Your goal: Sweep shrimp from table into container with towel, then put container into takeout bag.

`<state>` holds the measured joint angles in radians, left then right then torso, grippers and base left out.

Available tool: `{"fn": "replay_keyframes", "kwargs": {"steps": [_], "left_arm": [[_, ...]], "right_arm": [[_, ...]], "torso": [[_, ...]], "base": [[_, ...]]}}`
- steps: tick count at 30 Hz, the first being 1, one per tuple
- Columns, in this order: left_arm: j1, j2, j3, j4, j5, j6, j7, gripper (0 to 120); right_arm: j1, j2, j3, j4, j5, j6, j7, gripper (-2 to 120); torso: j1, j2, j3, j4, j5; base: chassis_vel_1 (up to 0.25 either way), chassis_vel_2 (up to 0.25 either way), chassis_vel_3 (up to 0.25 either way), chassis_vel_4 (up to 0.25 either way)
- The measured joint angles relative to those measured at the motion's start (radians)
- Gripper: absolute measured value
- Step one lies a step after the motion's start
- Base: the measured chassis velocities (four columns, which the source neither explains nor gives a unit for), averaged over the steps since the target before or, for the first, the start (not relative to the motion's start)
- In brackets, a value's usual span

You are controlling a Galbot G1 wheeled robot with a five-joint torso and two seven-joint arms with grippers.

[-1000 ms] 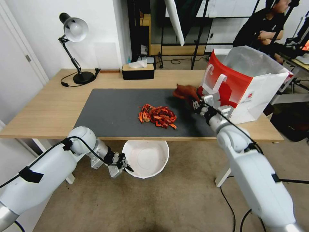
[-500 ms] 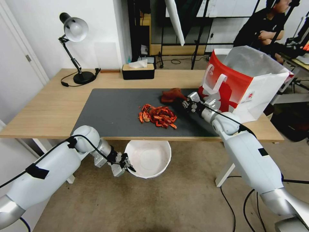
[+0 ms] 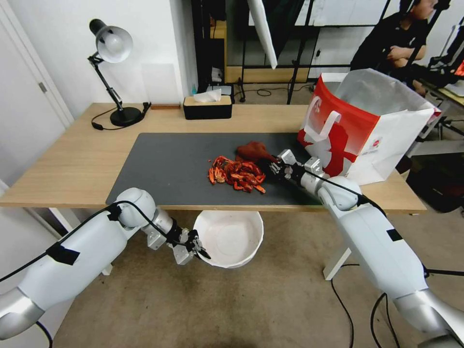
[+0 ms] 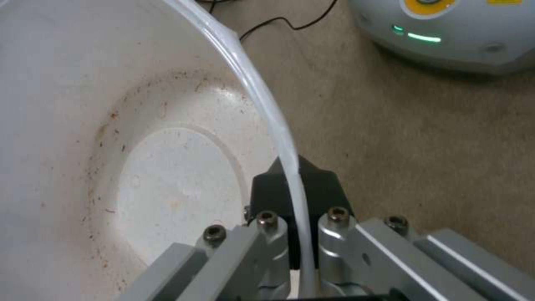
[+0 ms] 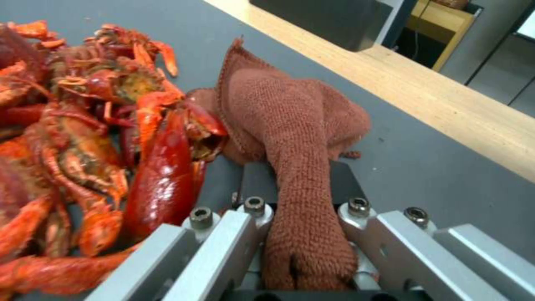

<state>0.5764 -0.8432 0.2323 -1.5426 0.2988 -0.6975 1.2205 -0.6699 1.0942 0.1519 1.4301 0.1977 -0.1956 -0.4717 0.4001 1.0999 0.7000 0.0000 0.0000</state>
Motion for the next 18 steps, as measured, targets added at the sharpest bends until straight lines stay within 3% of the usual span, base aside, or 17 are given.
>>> {"fn": "replay_keyframes", "kwargs": {"steps": [4,18], "left_arm": [[-0.033,-0.016,0.030,0.019,-0.001,0.004,-0.003,0],[-0.057,-0.026,0.060,0.024,-0.002,0.013,-0.011,0]], "right_arm": [[-0.021,-0.009,0.008,0.023,0.005,-0.002,-0.004,7],[-0.077,-0.039,0.011,0.098,0.021,-0.008,-0.025,7]], "torso": [[0.000,0.000,0.000,-0.0001,0.0001],[0.000,0.000,0.000,-0.0001,0.0000]], "base": [[0.000,0.000,0.000,0.000],[0.000,0.000,0.000,0.000]]}}
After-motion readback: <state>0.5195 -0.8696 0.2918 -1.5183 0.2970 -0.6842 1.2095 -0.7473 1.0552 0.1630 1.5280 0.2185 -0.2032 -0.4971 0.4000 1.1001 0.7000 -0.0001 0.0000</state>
